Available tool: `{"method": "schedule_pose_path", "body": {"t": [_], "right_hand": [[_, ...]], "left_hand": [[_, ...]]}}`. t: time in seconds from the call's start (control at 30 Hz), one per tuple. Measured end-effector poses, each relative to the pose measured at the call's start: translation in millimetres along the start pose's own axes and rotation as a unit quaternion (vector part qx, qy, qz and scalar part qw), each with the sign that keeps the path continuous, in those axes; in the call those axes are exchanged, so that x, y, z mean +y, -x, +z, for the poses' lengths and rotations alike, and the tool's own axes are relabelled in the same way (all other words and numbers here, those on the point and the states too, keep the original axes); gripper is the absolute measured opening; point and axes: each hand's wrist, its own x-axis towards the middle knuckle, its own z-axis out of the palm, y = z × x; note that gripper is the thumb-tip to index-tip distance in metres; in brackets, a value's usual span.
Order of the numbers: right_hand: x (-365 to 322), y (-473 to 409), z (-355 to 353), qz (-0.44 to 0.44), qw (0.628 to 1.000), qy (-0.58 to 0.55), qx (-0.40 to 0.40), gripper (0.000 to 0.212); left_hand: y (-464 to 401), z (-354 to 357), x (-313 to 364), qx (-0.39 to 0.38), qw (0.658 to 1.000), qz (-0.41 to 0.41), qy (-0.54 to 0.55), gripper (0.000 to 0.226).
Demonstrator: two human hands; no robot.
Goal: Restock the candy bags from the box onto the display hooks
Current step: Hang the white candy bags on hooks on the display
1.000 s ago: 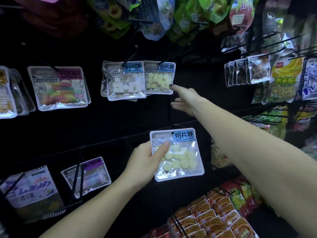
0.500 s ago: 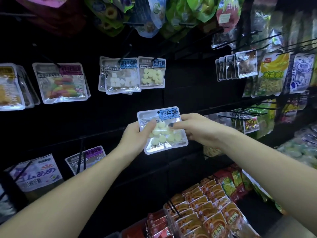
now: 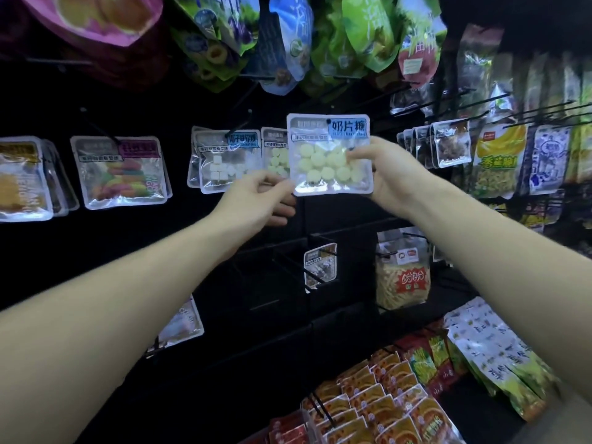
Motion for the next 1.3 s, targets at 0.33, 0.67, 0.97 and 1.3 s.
{"method": "schedule_pose_path", "body": {"t": [0.33, 0.67, 0.97, 1.3], "right_hand": [[-14.2, -32.6, -3.9, 0.001, 0.999, -0.011, 0.051, 0.041], [-7.2, -44.8, -9.4, -0.002, 0.999, 0.004, 0.054, 0.026], [1.0, -54.6, -12.3, -0.008, 0.998, 0.005, 0.058, 0.022], [19.0, -78.6, 1.8, 0.004, 0.998, 0.017, 0.055, 0.038]], "left_hand": [[-44.1, 17.6, 49.5, 0.027, 0.999, 0.035, -0.031, 0.008], [-51.1, 23.9, 38.1, 0.039, 0.998, 0.032, -0.032, 0.009], [-52.2, 24.3, 32.9, 0.036, 0.998, 0.034, -0.04, 0.006], [-61.9, 14.9, 5.5, 0.049, 0.991, 0.014, -0.121, 0.014]]}}
